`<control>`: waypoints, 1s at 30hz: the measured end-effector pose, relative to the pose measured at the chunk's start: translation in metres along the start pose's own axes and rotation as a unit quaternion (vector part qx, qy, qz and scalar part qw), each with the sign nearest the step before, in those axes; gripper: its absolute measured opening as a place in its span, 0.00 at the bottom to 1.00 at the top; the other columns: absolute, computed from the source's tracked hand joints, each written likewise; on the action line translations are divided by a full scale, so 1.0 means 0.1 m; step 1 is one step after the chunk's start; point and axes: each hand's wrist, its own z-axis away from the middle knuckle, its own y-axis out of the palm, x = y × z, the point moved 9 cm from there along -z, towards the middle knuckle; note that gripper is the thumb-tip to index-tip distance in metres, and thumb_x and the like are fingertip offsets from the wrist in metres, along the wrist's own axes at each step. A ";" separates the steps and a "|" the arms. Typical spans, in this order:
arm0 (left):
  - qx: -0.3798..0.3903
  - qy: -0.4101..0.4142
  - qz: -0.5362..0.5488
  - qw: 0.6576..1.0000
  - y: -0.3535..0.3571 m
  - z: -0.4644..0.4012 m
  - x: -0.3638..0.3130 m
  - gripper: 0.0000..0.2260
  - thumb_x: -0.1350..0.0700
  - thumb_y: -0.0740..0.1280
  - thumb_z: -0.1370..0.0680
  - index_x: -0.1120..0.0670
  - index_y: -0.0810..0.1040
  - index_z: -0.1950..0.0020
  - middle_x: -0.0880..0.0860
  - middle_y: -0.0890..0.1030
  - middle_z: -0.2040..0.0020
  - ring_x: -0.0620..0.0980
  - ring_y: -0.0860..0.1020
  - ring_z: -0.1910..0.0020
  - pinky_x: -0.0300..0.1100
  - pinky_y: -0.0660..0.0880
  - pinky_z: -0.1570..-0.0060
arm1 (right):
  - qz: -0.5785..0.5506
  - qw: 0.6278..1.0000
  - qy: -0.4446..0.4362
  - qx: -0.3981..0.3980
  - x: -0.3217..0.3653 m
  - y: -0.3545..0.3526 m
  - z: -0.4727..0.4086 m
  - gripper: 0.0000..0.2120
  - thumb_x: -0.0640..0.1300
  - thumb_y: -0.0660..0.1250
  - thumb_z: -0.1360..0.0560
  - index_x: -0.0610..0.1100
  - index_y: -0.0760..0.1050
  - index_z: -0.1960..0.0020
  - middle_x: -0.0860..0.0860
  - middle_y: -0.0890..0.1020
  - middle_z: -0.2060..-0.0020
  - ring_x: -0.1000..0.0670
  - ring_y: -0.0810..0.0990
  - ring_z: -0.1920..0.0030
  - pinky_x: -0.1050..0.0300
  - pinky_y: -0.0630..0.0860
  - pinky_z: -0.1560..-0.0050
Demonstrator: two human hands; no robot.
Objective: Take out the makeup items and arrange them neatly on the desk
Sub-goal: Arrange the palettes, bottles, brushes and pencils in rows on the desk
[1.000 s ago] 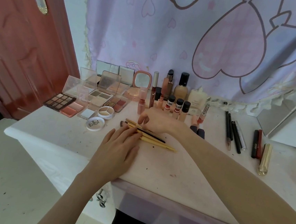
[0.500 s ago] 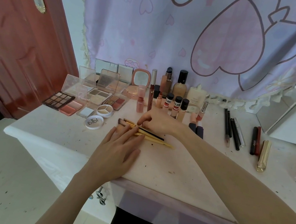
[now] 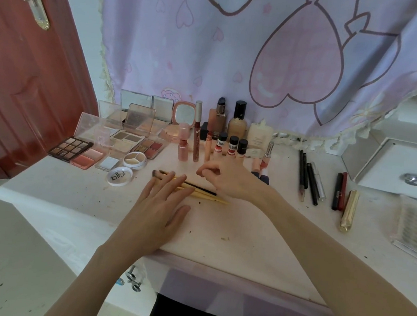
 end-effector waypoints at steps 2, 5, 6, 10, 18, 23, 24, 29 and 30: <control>-0.048 0.019 0.021 0.998 -0.10 -0.04 -0.17 0.16 0.53 0.57 0.21 0.56 0.75 0.37 0.56 0.72 0.33 0.56 0.67 0.31 0.52 0.64 0.34 | -0.008 1.000 0.007 -0.029 -0.06 -0.15 0.21 0.14 0.43 0.57 0.20 0.43 0.79 0.42 0.51 0.81 0.49 0.53 0.76 0.50 0.65 0.70 0.53; -0.081 0.053 0.051 0.994 -0.11 -0.10 -0.49 0.11 0.63 0.65 0.24 0.57 0.78 0.42 0.55 0.77 0.41 0.55 0.75 0.41 0.46 0.71 0.43 | -0.027 0.997 0.043 -0.057 -0.27 -0.36 0.53 0.12 0.44 0.58 0.21 0.45 0.80 0.45 0.52 0.81 0.52 0.53 0.78 0.51 0.63 0.72 0.51; -0.079 0.067 0.058 0.993 -0.08 -0.12 -0.62 0.11 0.64 0.65 0.25 0.57 0.79 0.43 0.55 0.78 0.43 0.54 0.76 0.43 0.44 0.72 0.44 | -0.035 0.995 0.059 -0.066 -0.37 -0.44 0.64 0.12 0.44 0.59 0.21 0.45 0.80 0.46 0.51 0.81 0.53 0.52 0.79 0.52 0.62 0.73 0.50; -0.037 0.118 0.075 0.989 0.18 -0.30 -1.14 0.12 0.60 0.63 0.22 0.56 0.76 0.39 0.54 0.76 0.40 0.51 0.73 0.39 0.41 0.68 0.40 | -0.055 0.982 0.131 -0.125 -0.86 -0.78 0.98 0.10 0.43 0.60 0.21 0.43 0.80 0.50 0.50 0.83 0.56 0.55 0.80 0.58 0.61 0.77 0.54; 0.029 0.139 0.081 0.987 0.79 -0.77 -1.79 0.22 0.54 0.53 0.19 0.56 0.56 0.25 0.53 0.58 0.25 0.49 0.55 0.26 0.37 0.48 0.30 | 0.048 0.951 0.247 -0.179 -1.61 -1.19 1.06 0.10 0.45 0.65 0.24 0.40 0.81 0.52 0.45 0.83 0.54 0.50 0.78 0.57 0.60 0.70 0.56; 0.055 0.074 0.048 0.995 0.98 -0.96 -1.72 0.24 0.51 0.50 0.19 0.58 0.51 0.24 0.54 0.53 0.23 0.49 0.50 0.25 0.41 0.46 0.28 | 0.152 0.931 0.302 -0.139 -1.75 -1.19 0.83 0.17 0.54 0.66 0.27 0.43 0.67 0.66 0.49 0.72 0.68 0.48 0.74 0.65 0.58 0.65 0.72; 0.064 0.071 0.029 0.995 1.01 -0.96 -1.72 0.24 0.51 0.49 0.18 0.57 0.51 0.24 0.54 0.52 0.23 0.49 0.50 0.25 0.42 0.44 0.27 | 0.176 0.924 0.314 -0.126 -1.78 -1.18 0.80 0.18 0.53 0.66 0.27 0.44 0.64 0.66 0.50 0.70 0.69 0.50 0.71 0.67 0.58 0.62 0.73; 0.073 0.080 0.003 0.994 1.06 -0.94 -1.72 0.24 0.48 0.46 0.18 0.57 0.49 0.24 0.54 0.49 0.23 0.49 0.47 0.24 0.41 0.40 0.28 | 0.210 0.908 0.352 -0.084 -1.87 -1.15 0.71 0.11 0.43 0.63 0.27 0.44 0.64 0.66 0.50 0.70 0.67 0.52 0.68 0.69 0.60 0.61 0.72; 0.072 0.081 0.003 0.994 1.05 -0.94 -1.72 0.24 0.48 0.45 0.18 0.57 0.48 0.24 0.54 0.49 0.23 0.49 0.46 0.24 0.41 0.40 0.28 | 0.213 0.907 0.356 -0.079 -1.87 -1.16 0.70 0.10 0.43 0.62 0.27 0.44 0.64 0.66 0.50 0.70 0.67 0.52 0.68 0.69 0.60 0.62 0.72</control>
